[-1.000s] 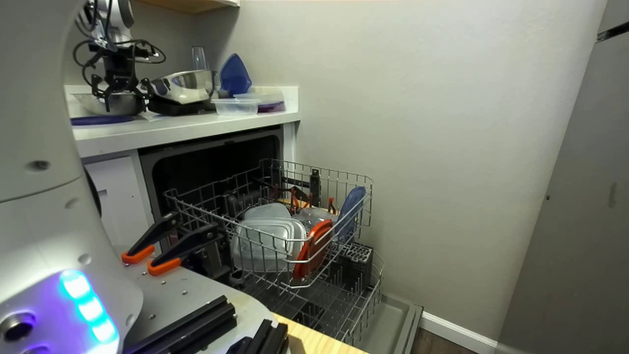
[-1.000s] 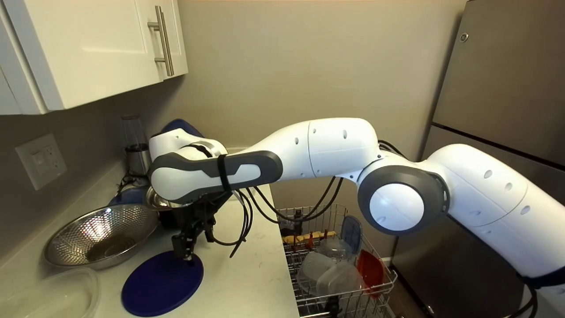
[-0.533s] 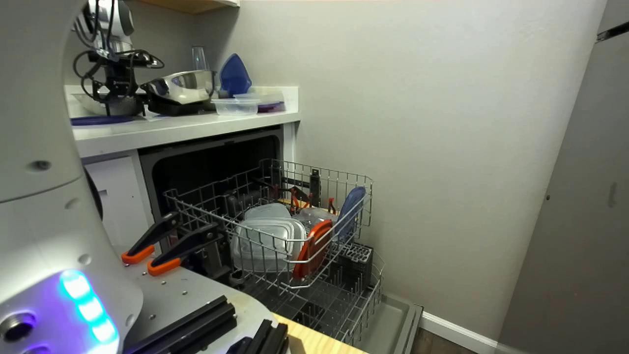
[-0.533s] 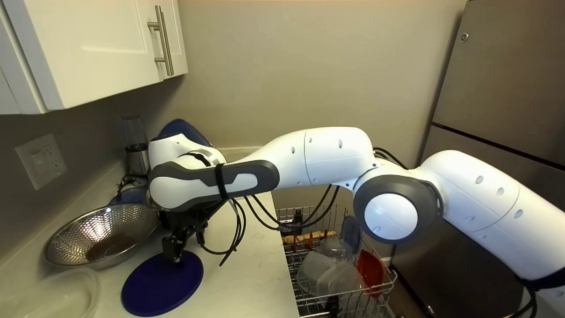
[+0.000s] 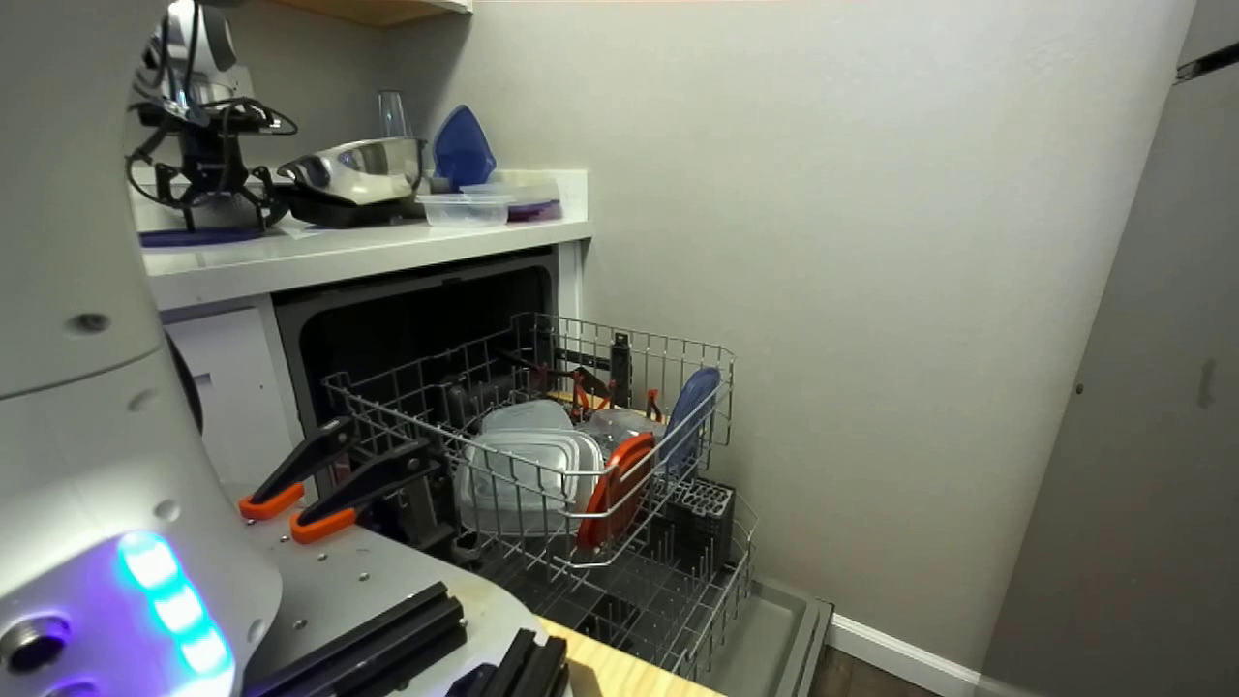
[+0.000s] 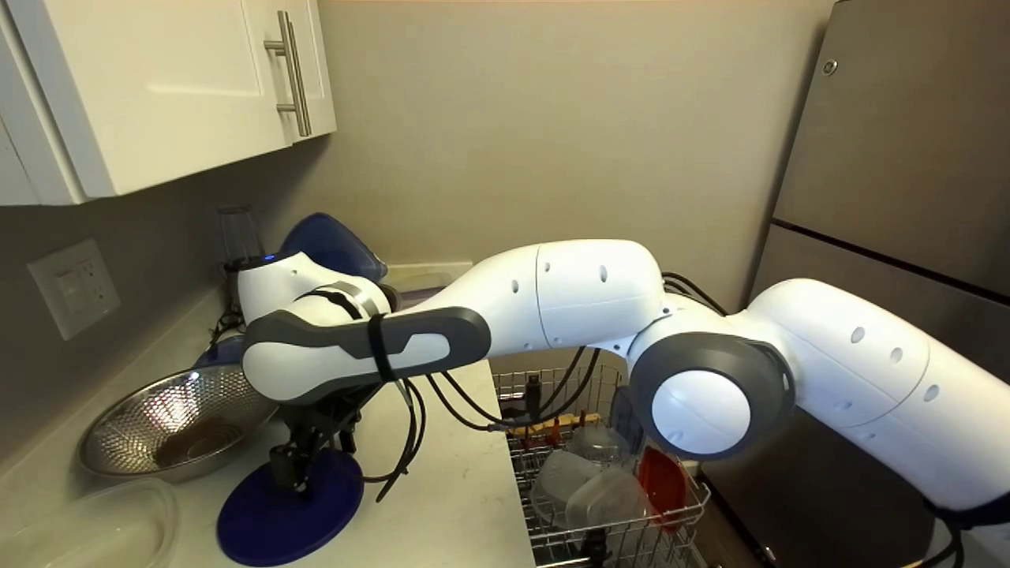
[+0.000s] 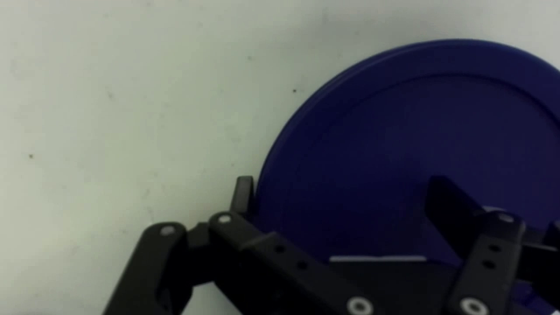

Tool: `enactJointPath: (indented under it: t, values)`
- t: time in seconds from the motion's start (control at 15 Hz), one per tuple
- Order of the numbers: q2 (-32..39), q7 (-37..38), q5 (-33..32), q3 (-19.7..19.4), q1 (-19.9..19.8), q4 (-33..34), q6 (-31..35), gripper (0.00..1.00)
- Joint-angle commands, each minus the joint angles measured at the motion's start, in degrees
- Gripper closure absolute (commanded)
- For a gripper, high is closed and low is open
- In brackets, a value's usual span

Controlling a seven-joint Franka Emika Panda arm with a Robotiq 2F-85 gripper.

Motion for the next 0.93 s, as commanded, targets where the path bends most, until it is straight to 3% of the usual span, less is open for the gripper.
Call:
enactJointPath:
  t: [0.0,0.87]
  values:
    - [1.8,2.1,-0.4,-0.9,1.4,1.9,-2.0,0.00]
    - [-1.1,14.8,-0.2,-2.3,1.4,-1.6,-4.6,0.00]
